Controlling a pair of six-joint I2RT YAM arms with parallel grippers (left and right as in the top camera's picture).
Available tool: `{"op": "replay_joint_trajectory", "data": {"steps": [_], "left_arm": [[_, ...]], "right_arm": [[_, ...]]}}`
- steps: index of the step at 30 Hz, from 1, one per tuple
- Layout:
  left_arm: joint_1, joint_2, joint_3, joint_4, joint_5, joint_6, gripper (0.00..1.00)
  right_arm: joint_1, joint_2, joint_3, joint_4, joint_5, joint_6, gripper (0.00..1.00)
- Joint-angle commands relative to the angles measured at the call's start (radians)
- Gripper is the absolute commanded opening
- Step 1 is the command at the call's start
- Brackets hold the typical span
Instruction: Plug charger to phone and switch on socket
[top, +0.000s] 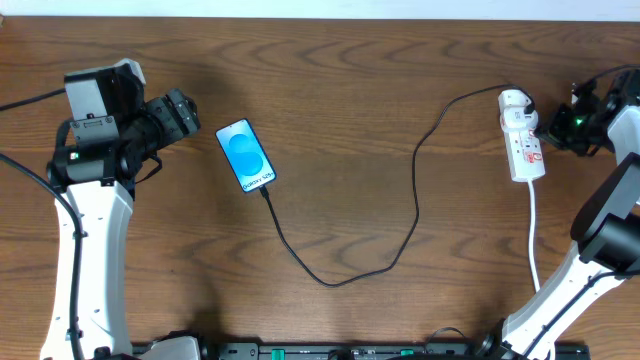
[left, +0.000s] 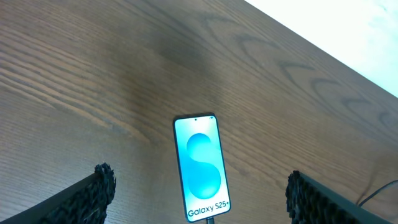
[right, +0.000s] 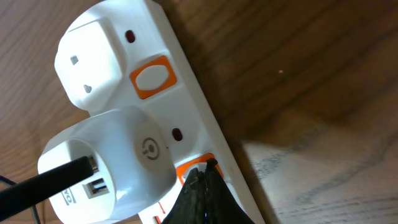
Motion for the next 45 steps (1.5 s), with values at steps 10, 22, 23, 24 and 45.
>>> {"op": "replay_joint_trajectory", "data": {"steps": [10, 22, 23, 24, 45], "left_arm": [[0.002, 0.006, -0.002, 0.000, -0.007, 0.010, 0.89], [0.002, 0.006, -0.002, 0.000, -0.007, 0.010, 0.89], [0.002, 0.006, -0.002, 0.000, -0.007, 0.010, 0.89], [0.002, 0.006, -0.002, 0.000, -0.007, 0.010, 0.89], [0.002, 0.006, -0.002, 0.000, -0.007, 0.010, 0.89]], "right_arm": [[0.032, 0.009, -0.028, 0.025, -0.003, -0.023, 0.01], [0.054, 0.009, -0.072, 0.025, -0.022, -0.043, 0.01], [0.058, 0.009, -0.072, 0.026, -0.022, -0.043, 0.01], [0.062, 0.009, -0.072, 0.028, -0.022, -0.042, 0.01], [0.128, 0.009, -0.077, 0.019, -0.038, -0.042, 0.01]]}}
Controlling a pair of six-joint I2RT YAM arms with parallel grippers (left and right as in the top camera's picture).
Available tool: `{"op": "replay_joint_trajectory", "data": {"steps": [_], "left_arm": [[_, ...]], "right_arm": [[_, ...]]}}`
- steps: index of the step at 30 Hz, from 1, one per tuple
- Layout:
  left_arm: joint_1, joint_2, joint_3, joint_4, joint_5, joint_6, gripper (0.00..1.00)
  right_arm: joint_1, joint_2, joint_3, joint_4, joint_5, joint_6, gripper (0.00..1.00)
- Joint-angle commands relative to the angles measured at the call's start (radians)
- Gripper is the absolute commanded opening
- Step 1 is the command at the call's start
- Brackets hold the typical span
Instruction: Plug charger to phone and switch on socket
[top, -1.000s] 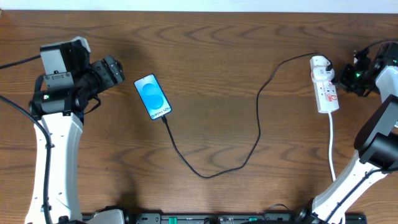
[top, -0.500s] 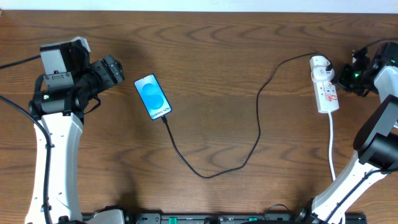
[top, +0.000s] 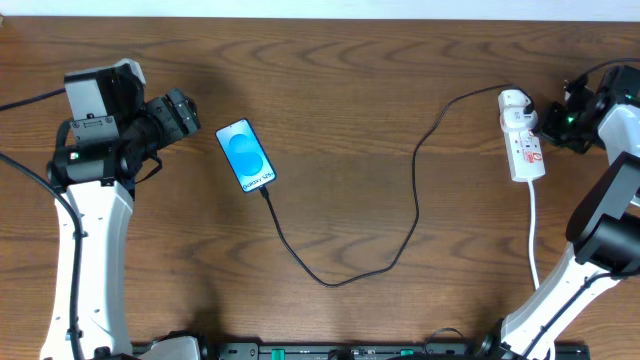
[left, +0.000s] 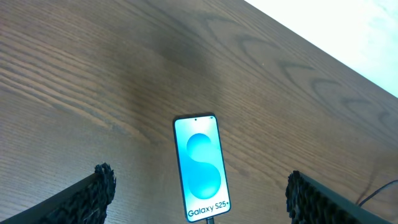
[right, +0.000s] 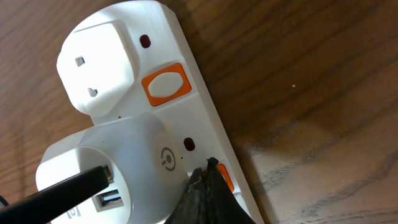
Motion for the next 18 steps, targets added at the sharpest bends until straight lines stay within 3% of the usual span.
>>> {"op": "replay_joint_trajectory", "data": {"steps": [1, 18], "left_arm": [[0.002, 0.006, -0.002, 0.000, -0.007, 0.010, 0.89], [0.002, 0.006, -0.002, 0.000, -0.007, 0.010, 0.89]], "right_arm": [[0.089, 0.026, -0.042, -0.031, -0.106, -0.018, 0.01], [0.127, 0.026, -0.042, -0.042, -0.177, -0.031, 0.01]]}}
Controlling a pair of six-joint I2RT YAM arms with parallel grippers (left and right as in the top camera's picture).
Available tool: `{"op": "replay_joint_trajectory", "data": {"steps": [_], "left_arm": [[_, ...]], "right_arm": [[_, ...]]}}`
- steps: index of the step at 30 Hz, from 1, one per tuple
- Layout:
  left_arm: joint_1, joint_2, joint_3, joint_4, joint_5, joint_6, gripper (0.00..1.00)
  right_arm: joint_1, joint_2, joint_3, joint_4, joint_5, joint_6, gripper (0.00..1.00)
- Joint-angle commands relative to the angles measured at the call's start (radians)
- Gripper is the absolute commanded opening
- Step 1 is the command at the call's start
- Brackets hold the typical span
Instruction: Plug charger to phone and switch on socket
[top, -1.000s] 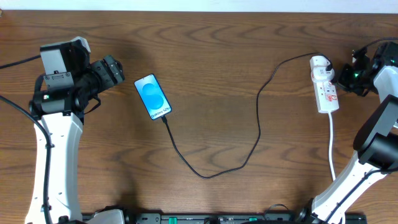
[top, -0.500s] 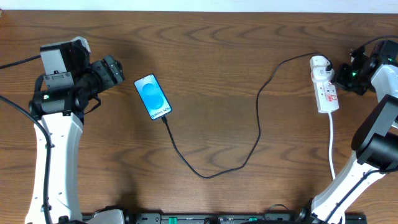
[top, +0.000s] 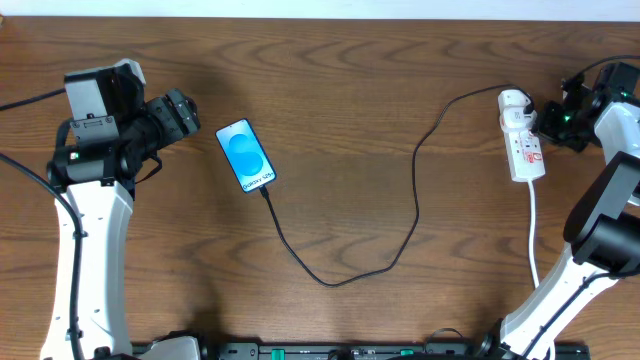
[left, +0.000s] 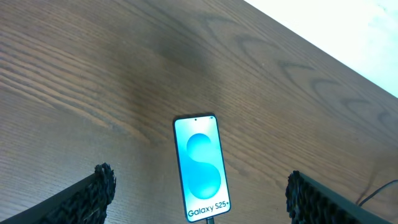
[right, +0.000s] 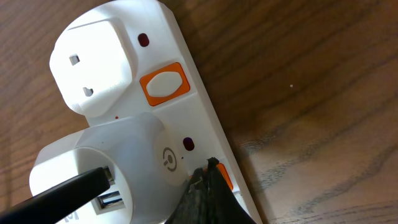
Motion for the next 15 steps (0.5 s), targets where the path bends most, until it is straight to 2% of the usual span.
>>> {"op": "replay_joint_trajectory", "data": {"steps": [1, 15], "left_arm": [[0.002, 0.006, -0.002, 0.000, -0.007, 0.010, 0.89], [0.002, 0.006, -0.002, 0.000, -0.007, 0.010, 0.89]], "right_arm": [[0.109, 0.032, -0.042, -0.038, -0.231, -0.030, 0.01], [0.132, 0.032, -0.042, -0.049, -0.282, -0.075, 0.01]]}}
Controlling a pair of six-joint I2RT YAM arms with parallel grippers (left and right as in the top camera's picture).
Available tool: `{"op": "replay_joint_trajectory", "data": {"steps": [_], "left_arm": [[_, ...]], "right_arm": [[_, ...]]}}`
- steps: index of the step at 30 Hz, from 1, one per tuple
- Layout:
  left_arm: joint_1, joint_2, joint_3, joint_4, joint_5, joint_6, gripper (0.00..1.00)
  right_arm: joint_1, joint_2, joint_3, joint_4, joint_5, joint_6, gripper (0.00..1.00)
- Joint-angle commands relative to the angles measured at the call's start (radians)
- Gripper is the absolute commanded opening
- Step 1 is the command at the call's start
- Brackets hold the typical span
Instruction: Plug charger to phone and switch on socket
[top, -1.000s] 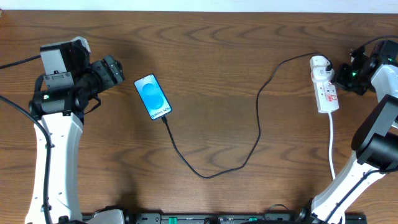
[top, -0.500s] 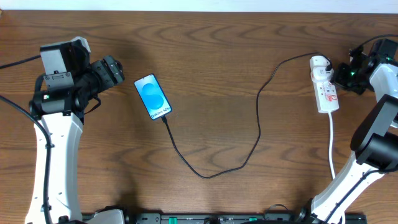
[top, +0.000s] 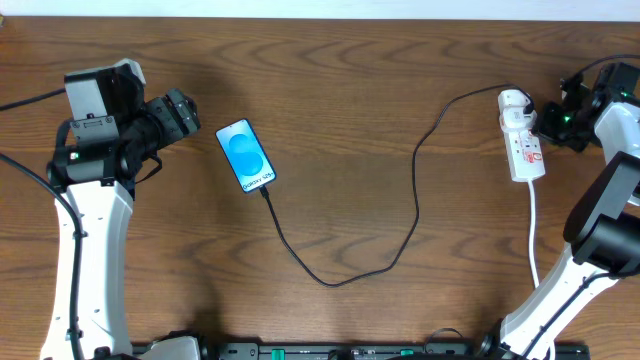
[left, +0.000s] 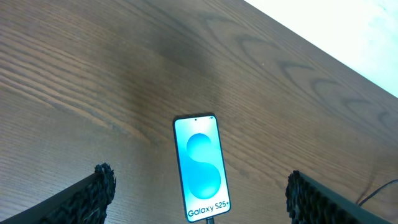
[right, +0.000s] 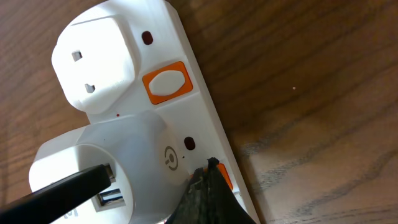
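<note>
A phone (top: 245, 155) with a lit blue screen lies left of centre, a black cable (top: 400, 215) plugged into its lower end. The phone (left: 201, 168) shows between my left gripper (left: 199, 190), which stands open above it. The cable runs to a white charger (right: 99, 171) in the white power strip (top: 522, 135) at the far right. My right gripper (right: 210, 171) is shut, its tips resting on the orange switch (right: 222, 178) beside the charger. Another orange switch (right: 166, 82) sits by a second white plug (right: 99, 62); both indicator lights look dark.
The power strip's white lead (top: 533, 230) runs down toward the front edge. The black cable loops across the middle of the wooden table (top: 360, 90). A pale surface (left: 348, 31) borders the table's far edge in the left wrist view.
The right wrist view has shifted very slightly over the strip; the shut tips stay on the same orange switch. The left arm, phone and cable are unchanged.
The phone lay plugged in throughout, my left gripper open over it. My shut right gripper was at the orange switch beside the charger at the oldest moment, then sat a little further up the strip, and it rests on that switch still.
</note>
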Motion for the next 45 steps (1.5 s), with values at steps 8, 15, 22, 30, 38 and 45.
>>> {"op": "replay_joint_trajectory", "data": {"steps": [8, 15, 22, 30, 38, 45], "left_arm": [[0.002, 0.006, -0.002, 0.000, -0.007, 0.010, 0.89], [0.002, 0.006, -0.002, 0.000, -0.007, 0.010, 0.89], [0.002, 0.006, -0.002, 0.000, -0.007, 0.010, 0.89], [0.002, 0.006, -0.002, 0.000, -0.007, 0.010, 0.89], [0.002, 0.006, -0.002, 0.000, -0.007, 0.010, 0.89], [0.002, 0.006, -0.002, 0.000, -0.007, 0.010, 0.89]], "right_arm": [[0.147, 0.032, -0.042, -0.063, -0.295, -0.072, 0.01], [0.138, 0.032, -0.042, -0.034, -0.264, -0.048, 0.01], [0.065, 0.000, -0.038, 0.029, -0.242, 0.095, 0.01], [0.025, -0.017, -0.038, 0.064, -0.240, 0.164, 0.01], [0.025, -0.017, -0.039, 0.106, -0.258, 0.208, 0.01], [0.019, -0.029, -0.038, 0.104, -0.232, 0.195, 0.01]]}}
